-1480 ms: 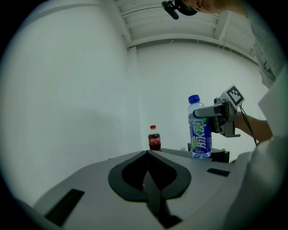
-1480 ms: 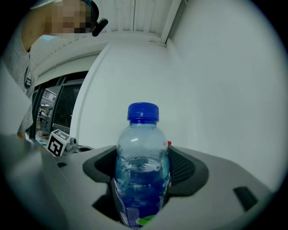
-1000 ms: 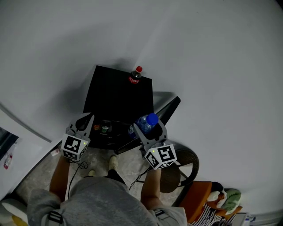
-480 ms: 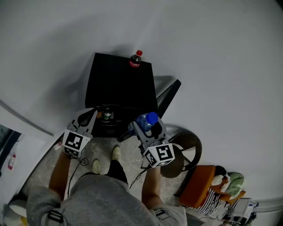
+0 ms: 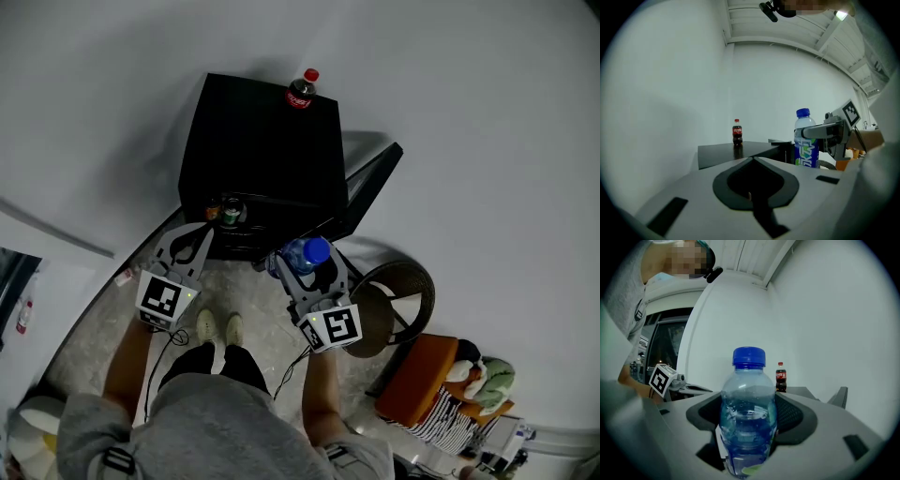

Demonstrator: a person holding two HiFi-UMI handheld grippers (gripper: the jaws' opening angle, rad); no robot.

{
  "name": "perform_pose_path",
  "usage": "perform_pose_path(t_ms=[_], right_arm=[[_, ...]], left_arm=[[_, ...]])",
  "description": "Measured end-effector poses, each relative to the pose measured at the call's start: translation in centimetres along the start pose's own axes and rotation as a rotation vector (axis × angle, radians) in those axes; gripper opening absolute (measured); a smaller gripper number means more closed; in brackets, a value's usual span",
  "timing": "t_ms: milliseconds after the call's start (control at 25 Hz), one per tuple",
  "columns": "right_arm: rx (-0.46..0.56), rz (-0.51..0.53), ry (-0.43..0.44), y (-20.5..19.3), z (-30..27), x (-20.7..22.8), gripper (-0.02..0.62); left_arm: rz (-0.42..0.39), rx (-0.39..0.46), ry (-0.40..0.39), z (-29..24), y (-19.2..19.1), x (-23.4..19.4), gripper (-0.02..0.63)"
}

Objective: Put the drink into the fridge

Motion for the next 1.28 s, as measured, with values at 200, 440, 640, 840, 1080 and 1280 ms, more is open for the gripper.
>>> perform_pose_path(t_ms=[200,440,640,840,1080,1280], right_arm=[[0.021,-0.004,0.068,-3.5,-0.3,0.0,0.337],[0.025,-0.008,0.135,-7.3,-0.8,0.7,0.336],[0.014,-0.009,0.172,-11.5,-1.0,1.6,0.336],[-0.008,-0.014,0.189,-16.0,-1.5,2.1,0.337],[0.002,-0.041,0.193,-20.0,-3.0,2.6,0.336],[0.011,-0.016,0.199,-22.8,-5.0,3.1,0.336]], left_arm=[[0.021,-0.008,0.013,0.2,-2.2,0.9,0.005],[0.005,-0.031,0.068,0.5,-5.6,1.5,0.004],[-0.006,-0.058,0.111,0.9,-8.5,1.7,0.004],[-0.019,-0.061,0.142,1.4,-11.3,1.4,0.005],[-0.021,-0.06,0.175,1.8,-14.7,0.7,0.005],[-0.021,-0.057,0.197,1.8,-17.6,-0.1,0.003]])
Point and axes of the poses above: the fingertips, and each gripper's own axes: z backward along the fingers, x to its right, y out of its top, the point moved 6 cm from there along z, backward along the fingers, and after that the axes turned 14 degrees about x, right-handed, at the moved point
